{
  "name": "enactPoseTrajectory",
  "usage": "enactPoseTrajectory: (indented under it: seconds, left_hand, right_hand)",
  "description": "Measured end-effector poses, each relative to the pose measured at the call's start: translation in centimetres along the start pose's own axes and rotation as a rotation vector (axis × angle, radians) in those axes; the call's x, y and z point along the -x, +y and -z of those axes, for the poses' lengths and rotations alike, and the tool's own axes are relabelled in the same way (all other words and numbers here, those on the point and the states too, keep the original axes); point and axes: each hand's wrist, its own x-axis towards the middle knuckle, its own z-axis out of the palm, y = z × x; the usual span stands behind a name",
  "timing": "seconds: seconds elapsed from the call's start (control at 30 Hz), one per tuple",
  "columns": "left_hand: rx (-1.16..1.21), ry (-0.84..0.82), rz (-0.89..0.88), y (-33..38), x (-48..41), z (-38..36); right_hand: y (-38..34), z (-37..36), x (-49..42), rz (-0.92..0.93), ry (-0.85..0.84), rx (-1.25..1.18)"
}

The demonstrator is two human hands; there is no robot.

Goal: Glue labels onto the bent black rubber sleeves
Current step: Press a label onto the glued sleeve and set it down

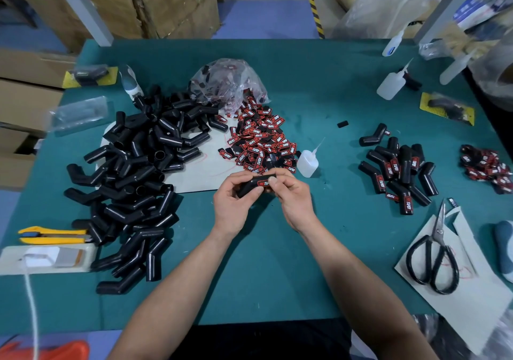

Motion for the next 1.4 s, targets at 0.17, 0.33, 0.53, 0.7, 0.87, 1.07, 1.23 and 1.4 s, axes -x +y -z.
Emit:
enactPoseTrajectory:
  seconds: [0.17,0.33,0.53,0.7,0.87,1.07,1.23,1.4]
  left_hand:
    - [-0.048,-0.044,-0.103,0.0,0.0,0.1]
    - [-0.327,-0.073,-0.360,-0.5,0.0,0.5]
    - [-0.465,-0.091,-0.457,-0.9,-0.3,0.8]
    - [-0.471,-0.065,-0.404,-0.4,-0.3,0.7]
    - [-0.458,-0.052,-0.366,-0.1,-0.5,0.9]
    - [-0.453,-0.062,-0.357,-0.1,-0.4,1.0]
    - [-0.492,-0.163,-0.449,-0.3,-0.5,1.3]
    - [-0.535,-0.287,-0.536,-0.4,-0.8,1.5]
  right_hand:
    - [-0.2,-0.3,0.1,0.028,0.038,0.056]
    - [-0.9,-0.6,0.4,0.059,0.052,0.108]
    - [-0.9,-0.6,0.4,0.050,0.056,0.178]
    - [-1.2,-0.6,0.5,0.010,0.052,0.097]
    - [-1.3,-0.4,0.6,0.054,-0.018,0.096]
    - [-1.3,-0.4,0.7,0.123,-0.012,0.208]
    - [-1.5,-0.5,0.8,0.154,-0.028,0.278]
    - [-1.6,-0.5,1.0,0.198,-0.036,0.330]
